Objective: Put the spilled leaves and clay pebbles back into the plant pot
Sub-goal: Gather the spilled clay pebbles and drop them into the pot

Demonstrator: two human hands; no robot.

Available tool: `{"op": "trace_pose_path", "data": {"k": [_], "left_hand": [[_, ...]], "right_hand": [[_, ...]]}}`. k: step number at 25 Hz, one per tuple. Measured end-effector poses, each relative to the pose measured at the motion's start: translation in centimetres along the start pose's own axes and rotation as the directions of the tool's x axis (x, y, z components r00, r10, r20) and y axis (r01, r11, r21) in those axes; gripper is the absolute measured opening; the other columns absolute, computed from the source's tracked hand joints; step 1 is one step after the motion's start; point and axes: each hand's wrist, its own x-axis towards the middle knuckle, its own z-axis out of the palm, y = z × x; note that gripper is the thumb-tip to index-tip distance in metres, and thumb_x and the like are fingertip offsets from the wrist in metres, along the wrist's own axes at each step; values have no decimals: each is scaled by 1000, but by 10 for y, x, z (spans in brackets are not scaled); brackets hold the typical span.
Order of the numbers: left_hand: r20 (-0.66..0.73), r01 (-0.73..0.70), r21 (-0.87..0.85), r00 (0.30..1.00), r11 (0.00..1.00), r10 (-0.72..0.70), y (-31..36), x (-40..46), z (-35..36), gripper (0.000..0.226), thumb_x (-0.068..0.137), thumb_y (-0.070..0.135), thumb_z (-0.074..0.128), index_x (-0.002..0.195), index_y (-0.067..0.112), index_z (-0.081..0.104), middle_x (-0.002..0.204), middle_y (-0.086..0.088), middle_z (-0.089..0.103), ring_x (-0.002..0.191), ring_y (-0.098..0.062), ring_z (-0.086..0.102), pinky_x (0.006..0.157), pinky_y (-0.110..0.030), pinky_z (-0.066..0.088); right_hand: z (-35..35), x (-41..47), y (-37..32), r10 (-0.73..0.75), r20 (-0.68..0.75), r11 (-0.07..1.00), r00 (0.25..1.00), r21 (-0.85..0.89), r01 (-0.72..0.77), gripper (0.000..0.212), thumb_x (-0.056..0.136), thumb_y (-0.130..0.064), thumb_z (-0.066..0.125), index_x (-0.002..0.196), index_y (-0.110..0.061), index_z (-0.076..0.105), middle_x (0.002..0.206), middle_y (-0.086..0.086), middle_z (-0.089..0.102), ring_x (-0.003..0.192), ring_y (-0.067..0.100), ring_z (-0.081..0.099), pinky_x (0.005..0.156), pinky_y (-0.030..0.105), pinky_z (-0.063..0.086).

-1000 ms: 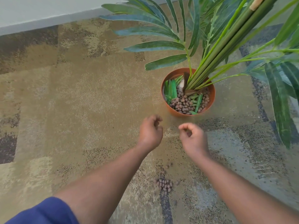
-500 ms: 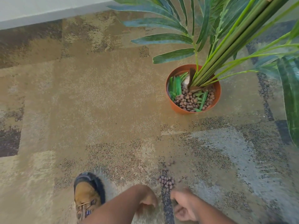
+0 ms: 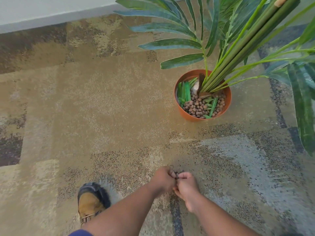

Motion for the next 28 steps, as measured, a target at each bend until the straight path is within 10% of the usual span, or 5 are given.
{"op": "trace_pose_path", "data": {"k": [4,8,16,22,28], "left_hand": [[-101,-54,49,993,997,58,0,4,-11,13,94,-3,52,86,3,60,97,0,68,86,-17,71,69,-24,62],[251,-61,560,963,826,-99,-25,5,-12,23,100,9,51,110,-6,65,112,-15,71,105,-31,72,93,-39,60],[162,-179,479,980,859,114,-13,14,1,31,89,-5,55,113,12,65,109,-7,67,104,-25,66,87,-24,54],[-198,-177,335,947,925,253,-2,22,-13,22,91,-1,58,95,20,60,109,9,52,98,-11,62,78,-18,59],[-76,-54,110,995,992,63,0,22,0,39,91,-2,59,124,18,52,118,-3,57,107,-18,62,95,-30,58]], "right_hand": [[-24,7,12,-173,-117,891,978,-441,105,20,100,-14,53,83,-12,64,72,4,65,55,16,49,50,27,42],[-48,8,54,28,31,644,999,-765,6,15,101,-12,51,99,-11,65,85,-3,66,56,8,54,51,22,46],[-24,14,22,-137,142,752,980,-629,197,23,101,-3,48,107,-16,66,106,-1,64,98,17,63,76,26,48],[-28,21,-8,-280,-153,826,948,-541,157,12,97,-9,63,90,-18,60,90,1,68,58,14,51,48,23,41],[-17,18,-8,-144,11,948,989,-284,142,36,99,-3,56,133,-17,54,113,1,66,95,17,66,68,28,58]]}}
